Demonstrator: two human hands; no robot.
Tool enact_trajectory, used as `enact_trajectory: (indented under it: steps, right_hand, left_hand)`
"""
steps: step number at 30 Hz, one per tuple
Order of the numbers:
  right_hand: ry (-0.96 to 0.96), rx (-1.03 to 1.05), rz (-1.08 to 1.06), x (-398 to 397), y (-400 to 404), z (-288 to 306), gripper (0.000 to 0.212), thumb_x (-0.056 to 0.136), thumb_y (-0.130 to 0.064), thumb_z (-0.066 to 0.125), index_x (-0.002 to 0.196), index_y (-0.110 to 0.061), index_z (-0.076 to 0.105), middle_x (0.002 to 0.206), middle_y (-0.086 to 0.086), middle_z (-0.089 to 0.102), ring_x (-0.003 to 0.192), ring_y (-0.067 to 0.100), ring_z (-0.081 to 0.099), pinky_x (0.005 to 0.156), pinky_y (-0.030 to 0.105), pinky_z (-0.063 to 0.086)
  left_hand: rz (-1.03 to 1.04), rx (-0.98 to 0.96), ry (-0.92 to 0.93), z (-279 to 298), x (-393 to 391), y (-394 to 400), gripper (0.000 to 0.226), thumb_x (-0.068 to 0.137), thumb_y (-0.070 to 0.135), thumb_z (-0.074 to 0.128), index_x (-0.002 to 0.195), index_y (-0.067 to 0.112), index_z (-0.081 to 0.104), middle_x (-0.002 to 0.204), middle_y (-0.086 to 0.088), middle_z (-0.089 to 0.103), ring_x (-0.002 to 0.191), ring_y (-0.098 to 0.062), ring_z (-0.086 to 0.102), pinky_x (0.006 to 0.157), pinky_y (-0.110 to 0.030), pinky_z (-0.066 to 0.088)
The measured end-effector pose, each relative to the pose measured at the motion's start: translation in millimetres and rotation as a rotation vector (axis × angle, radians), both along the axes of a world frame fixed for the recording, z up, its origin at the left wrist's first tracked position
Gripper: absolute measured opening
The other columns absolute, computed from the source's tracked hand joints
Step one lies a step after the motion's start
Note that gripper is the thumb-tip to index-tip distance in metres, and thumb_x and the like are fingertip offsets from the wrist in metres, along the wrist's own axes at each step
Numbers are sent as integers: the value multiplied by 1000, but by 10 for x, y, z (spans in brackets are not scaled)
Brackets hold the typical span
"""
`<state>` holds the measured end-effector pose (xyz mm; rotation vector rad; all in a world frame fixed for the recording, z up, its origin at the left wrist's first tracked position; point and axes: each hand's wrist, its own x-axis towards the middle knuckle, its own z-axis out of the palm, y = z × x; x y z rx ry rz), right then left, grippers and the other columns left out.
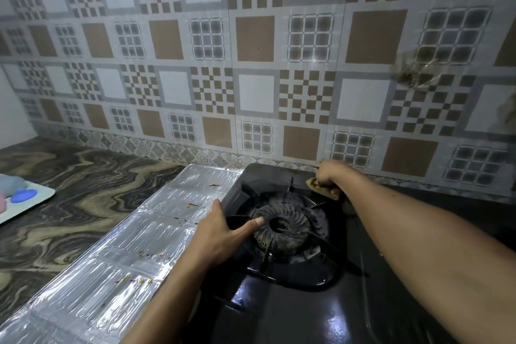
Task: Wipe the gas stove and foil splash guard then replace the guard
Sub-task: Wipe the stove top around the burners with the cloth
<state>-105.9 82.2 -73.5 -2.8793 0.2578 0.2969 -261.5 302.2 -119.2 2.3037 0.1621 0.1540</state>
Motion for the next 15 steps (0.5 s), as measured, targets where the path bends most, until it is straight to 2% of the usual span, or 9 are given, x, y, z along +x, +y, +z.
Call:
enact_trajectory:
  steps: [2, 5, 8, 10, 11, 13, 15]
  right_hand:
    - [-11, -54, 55, 80, 101, -14, 24, 95, -21, 47, 104, -4, 61, 85, 10, 58, 77, 24, 57, 65, 31, 46]
    - [-14, -94, 124, 221, 265, -44, 25, 94, -21, 48, 107, -5, 60, 99, 12, 58, 84, 26, 58, 63, 28, 43]
    - [15, -94, 169, 362, 380, -50, 34, 93, -17, 49, 121, 0, 56, 107, 15, 59, 84, 27, 57, 64, 29, 44]
    - [46, -74, 196, 442, 430, -55, 38, 94, -15, 49, 129, 1, 52, 114, 18, 59, 94, 30, 59, 75, 34, 49]
    - [38, -60, 213, 459, 472, -53, 41, 97, -17, 48, 133, 1, 49, 125, 18, 57, 105, 30, 59, 85, 35, 48]
    - [6, -35, 263, 486, 616, -45, 46, 100, -24, 44, 139, 2, 42, 141, 16, 47, 124, 30, 50, 100, 34, 41]
    - [15, -6, 336, 489, 792, -17, 49, 101, -26, 41, 142, 1, 37, 146, 17, 42, 130, 30, 44, 105, 35, 36]
  left_hand:
    - [0, 10, 12, 13, -15, -4, 69, 75, 60, 68, 120, 15, 41, 122, -2, 58, 112, -25, 56, 80, -24, 37]
    - [-8, 16, 13, 14, -9, 10, 64, 74, 61, 68, 113, 19, 40, 123, -6, 61, 110, -24, 57, 79, -25, 38]
    - [-5, 40, 24, 31, -19, 6, 72, 76, 61, 67, 125, 17, 38, 129, -6, 57, 117, -24, 55, 81, -24, 37]
    - [-9, 43, 16, 23, -9, 5, 74, 76, 61, 67, 127, 16, 37, 130, -5, 56, 117, -23, 54, 81, -24, 36]
    - [-12, 44, 18, 25, -9, 2, 75, 77, 61, 66, 128, 16, 37, 132, -5, 56, 117, -22, 53, 81, -23, 36]
    - [-12, 46, 21, 23, -13, -4, 82, 78, 60, 65, 136, 13, 33, 137, -6, 51, 123, -21, 50, 82, -19, 32]
    - [-18, 39, 21, 20, -9, -4, 86, 79, 58, 65, 141, 10, 29, 143, -6, 47, 128, -20, 46, 84, -16, 30]
